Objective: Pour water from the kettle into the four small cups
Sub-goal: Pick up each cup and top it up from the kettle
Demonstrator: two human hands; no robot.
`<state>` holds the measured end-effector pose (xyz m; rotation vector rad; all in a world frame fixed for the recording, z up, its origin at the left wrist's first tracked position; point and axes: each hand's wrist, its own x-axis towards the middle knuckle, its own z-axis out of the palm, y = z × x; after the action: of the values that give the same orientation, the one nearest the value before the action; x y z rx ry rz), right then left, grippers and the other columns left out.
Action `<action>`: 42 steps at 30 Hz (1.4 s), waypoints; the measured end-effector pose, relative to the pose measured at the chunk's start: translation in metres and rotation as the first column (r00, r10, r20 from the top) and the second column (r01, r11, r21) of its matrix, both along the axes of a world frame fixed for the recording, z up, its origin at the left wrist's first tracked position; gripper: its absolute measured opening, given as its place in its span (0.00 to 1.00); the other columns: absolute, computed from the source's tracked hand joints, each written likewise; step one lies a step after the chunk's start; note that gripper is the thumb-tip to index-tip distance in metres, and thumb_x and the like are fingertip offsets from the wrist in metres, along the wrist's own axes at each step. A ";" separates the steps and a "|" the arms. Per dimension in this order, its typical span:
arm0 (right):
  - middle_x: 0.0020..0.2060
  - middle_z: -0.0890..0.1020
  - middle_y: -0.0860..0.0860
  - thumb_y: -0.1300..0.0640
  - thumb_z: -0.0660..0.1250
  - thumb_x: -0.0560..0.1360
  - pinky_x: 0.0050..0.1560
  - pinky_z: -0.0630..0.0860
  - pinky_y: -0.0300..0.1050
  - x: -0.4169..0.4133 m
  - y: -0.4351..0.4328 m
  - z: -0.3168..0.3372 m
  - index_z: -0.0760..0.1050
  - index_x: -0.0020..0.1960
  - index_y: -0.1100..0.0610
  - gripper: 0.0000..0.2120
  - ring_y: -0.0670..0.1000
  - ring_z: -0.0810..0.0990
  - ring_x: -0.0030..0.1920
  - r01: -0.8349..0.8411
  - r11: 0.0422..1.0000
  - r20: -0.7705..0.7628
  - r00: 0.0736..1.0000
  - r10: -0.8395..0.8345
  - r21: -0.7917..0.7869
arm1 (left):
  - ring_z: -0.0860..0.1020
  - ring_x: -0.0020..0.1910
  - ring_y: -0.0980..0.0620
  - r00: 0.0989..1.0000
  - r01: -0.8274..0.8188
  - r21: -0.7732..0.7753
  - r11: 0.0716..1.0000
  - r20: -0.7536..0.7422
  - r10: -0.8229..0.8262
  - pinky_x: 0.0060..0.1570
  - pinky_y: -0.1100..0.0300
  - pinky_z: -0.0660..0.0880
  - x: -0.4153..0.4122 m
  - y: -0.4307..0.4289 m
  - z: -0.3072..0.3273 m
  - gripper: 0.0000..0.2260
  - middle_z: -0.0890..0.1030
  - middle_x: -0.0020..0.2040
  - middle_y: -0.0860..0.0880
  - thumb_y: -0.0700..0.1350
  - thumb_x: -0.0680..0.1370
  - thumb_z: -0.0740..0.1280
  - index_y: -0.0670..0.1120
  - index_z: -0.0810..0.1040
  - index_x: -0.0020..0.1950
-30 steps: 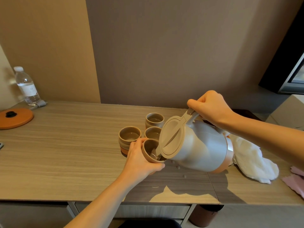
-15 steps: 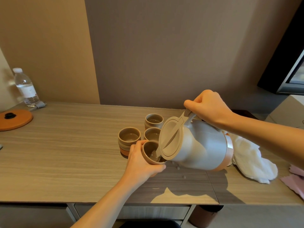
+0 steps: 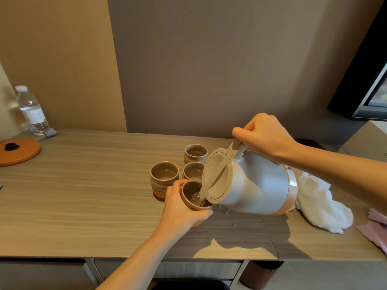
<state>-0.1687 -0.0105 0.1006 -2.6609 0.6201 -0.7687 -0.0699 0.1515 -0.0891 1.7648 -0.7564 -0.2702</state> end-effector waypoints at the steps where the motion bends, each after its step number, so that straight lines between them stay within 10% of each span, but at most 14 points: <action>1: 0.13 0.57 0.47 0.52 0.65 0.72 0.26 0.58 0.42 0.000 0.000 0.000 0.59 0.19 0.53 0.26 0.49 0.56 0.20 -0.003 1.000 -0.001 1.000 0.003 -0.001 | 0.73 0.58 0.56 1.000 0.002 -0.002 1.000 -0.004 -0.002 0.57 0.58 0.76 0.000 0.000 -0.001 0.38 0.71 0.59 0.56 0.53 0.55 0.82 0.58 0.68 0.60; 42: 0.17 0.65 0.47 0.51 0.64 0.74 0.28 0.62 0.41 -0.013 -0.004 -0.002 0.68 0.22 0.59 0.24 0.50 0.61 0.22 -0.003 0.996 0.063 0.998 0.008 -0.088 | 0.73 0.58 0.58 0.999 -0.020 -0.025 0.999 -0.046 0.019 0.58 0.58 0.75 -0.011 0.000 0.004 0.39 0.72 0.60 0.56 0.54 0.54 0.82 0.61 0.67 0.59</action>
<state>-0.1812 -0.0143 0.0982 -2.7042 0.5754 -0.8942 -0.0806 0.1517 -0.0851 1.7348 -0.7067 -0.2862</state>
